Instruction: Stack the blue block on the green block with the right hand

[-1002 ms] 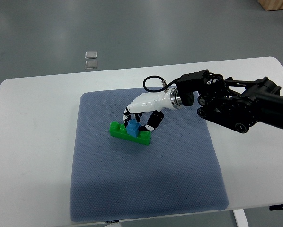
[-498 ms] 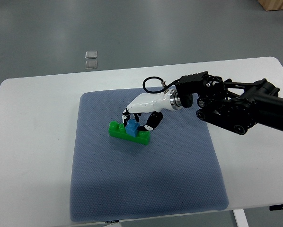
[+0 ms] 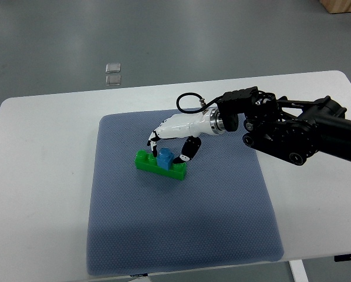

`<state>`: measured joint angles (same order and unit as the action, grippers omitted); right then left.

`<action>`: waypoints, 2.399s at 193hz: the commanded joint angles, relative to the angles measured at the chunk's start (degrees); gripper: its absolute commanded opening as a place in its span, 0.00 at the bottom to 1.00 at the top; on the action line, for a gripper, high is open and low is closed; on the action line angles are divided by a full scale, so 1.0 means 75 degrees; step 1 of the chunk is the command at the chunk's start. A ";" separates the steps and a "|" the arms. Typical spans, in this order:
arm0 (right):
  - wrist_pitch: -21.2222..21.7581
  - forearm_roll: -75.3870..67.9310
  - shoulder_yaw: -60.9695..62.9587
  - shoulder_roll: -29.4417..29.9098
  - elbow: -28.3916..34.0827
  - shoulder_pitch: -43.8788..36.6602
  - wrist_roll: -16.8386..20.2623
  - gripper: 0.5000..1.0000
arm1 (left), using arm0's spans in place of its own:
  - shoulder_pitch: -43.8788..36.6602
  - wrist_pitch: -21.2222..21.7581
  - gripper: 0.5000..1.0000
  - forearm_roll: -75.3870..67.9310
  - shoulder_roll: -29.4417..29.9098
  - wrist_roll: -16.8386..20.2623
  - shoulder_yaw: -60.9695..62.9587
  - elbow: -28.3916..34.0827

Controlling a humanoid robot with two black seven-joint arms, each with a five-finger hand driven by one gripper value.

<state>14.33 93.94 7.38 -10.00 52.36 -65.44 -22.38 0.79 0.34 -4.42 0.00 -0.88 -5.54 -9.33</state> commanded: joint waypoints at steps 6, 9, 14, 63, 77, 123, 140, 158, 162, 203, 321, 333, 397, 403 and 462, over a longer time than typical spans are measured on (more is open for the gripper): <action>0.0093 -0.0010 0.0012 -0.0014 0.0003 -0.0016 -0.0004 0.79 | 0.0000 0.0001 1.00 0.0004 0.0000 0.0000 0.0000 0.0002; 0.0105 -0.0010 0.0012 -0.0014 0.0003 -0.0016 -0.0004 0.79 | 0.0000 0.0001 1.00 0.0004 0.0000 0.0000 0.0000 -0.0010; 0.0128 -0.0010 0.0012 -0.0014 0.0003 -0.0016 -0.0004 0.79 | 0.0000 0.0001 1.00 -0.0008 0.0000 0.0000 0.0000 0.0002; 0.0245 -0.0022 0.0035 -0.0026 0.0015 -0.0192 -0.0004 0.80 | 0.0000 0.0001 1.00 0.0004 0.0000 0.0000 0.0000 0.0002; 0.0269 -0.0022 0.0036 -0.0038 0.0015 -0.0286 -0.0004 0.80 | 0.0000 0.0001 1.00 0.0004 0.0000 0.0000 0.0000 0.0002; 0.0292 -0.0045 0.0328 -0.0120 -0.0020 -0.0508 0.0007 0.81 | 0.0000 0.0001 1.00 0.0004 0.0000 0.0000 0.0000 0.0001; 0.0304 -0.0045 0.0563 -0.0202 -0.0102 -0.0508 0.0007 0.81 | 0.0000 0.0001 1.00 -0.0008 0.0000 0.0000 0.0000 0.0002; 0.0304 -0.0198 0.0750 -0.0319 -0.0290 -0.0508 0.0007 0.81 | 0.0000 0.0001 1.00 0.0004 0.0000 0.0000 0.0000 0.0002; 0.0316 -0.0315 0.0797 -0.0331 -0.0372 -0.0497 0.0019 0.81 | 0.0000 0.0001 1.00 0.0004 0.0000 0.0000 0.0000 0.0002; 0.0304 -0.2482 0.0997 -0.0307 -0.1368 -0.0438 0.0101 0.81 | 0.0000 0.0001 1.00 0.0004 0.0000 0.0000 0.0000 0.0002; -0.0575 -1.2032 0.1008 0.0196 -0.3325 0.0652 0.0382 0.81 | 0.0000 0.0001 1.00 0.0004 0.0000 0.0000 0.0000 0.0002; -0.0879 -1.2876 0.1043 0.0278 -0.3372 0.0804 0.0605 0.81 | 0.0000 0.0001 1.00 -0.0008 0.0000 0.0000 0.0000 0.0002; -0.1571 -1.4705 0.2016 0.0736 -0.3466 0.1402 0.0687 0.82 | 0.0000 0.0001 1.00 0.0004 0.0000 0.0000 0.0000 0.0002; -0.1571 -1.4705 0.2016 0.0724 -0.3477 0.1390 0.0640 0.82 | 0.0000 0.0001 1.00 -0.0008 0.0000 0.0000 0.0000 -0.0010; -0.1711 -1.4705 0.2016 0.0712 -0.3489 0.1390 0.0253 0.82 | 0.0000 0.0001 1.00 0.0004 0.0000 0.0000 0.0000 0.0002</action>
<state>2.31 -16.35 22.47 -4.65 26.20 -55.06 -19.46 0.80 0.34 -4.42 0.00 -0.88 -5.54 -9.34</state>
